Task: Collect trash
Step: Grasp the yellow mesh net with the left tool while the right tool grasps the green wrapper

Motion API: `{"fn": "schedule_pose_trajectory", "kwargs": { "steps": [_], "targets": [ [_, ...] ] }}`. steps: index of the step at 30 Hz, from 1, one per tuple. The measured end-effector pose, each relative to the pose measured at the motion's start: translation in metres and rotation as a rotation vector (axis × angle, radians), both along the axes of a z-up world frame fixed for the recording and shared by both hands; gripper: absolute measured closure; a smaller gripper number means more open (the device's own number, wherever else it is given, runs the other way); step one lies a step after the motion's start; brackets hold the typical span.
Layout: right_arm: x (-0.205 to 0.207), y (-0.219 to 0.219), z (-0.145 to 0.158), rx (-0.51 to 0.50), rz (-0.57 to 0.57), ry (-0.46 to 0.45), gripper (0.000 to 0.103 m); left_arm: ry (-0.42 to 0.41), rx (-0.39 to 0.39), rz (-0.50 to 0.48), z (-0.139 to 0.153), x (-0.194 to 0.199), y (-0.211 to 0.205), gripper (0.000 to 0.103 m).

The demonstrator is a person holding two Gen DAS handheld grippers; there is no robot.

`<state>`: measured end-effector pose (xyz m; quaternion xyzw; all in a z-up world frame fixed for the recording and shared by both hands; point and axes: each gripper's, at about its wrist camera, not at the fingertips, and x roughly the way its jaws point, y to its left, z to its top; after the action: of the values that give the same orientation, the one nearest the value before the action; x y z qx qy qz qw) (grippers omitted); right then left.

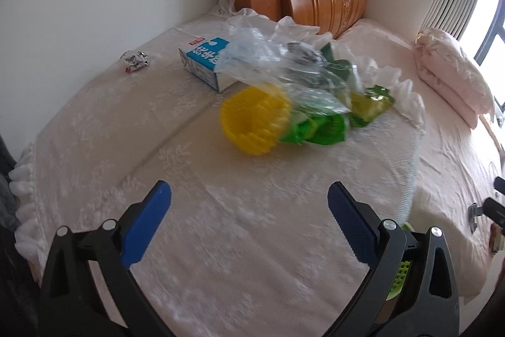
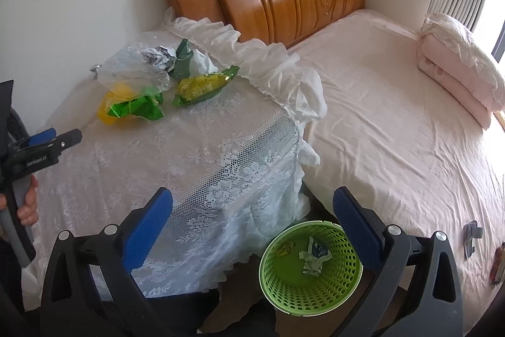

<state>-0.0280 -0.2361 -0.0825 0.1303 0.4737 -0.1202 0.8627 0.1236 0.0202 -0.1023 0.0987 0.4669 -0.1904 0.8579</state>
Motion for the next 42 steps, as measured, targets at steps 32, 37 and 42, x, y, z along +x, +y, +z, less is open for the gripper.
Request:
{"fn": "schedule_pose_trajectory", "kwargs": {
  "steps": [32,37,42],
  "targets": [
    [0.057,0.047,-0.012,0.057,0.065,0.014,0.002,-0.034,-0.108,-0.204,-0.045,0.071,-0.014,0.072],
    [0.109,0.074,-0.020,0.092,0.215,-0.046,0.011,-0.003,-0.125,-0.109,-0.039,0.051,0.010,0.072],
    [0.172,0.098,-0.047,0.059,0.287,-0.035,0.023,0.021,-0.147,-0.037,-0.036,0.036,0.025,0.072]
  ]
}}
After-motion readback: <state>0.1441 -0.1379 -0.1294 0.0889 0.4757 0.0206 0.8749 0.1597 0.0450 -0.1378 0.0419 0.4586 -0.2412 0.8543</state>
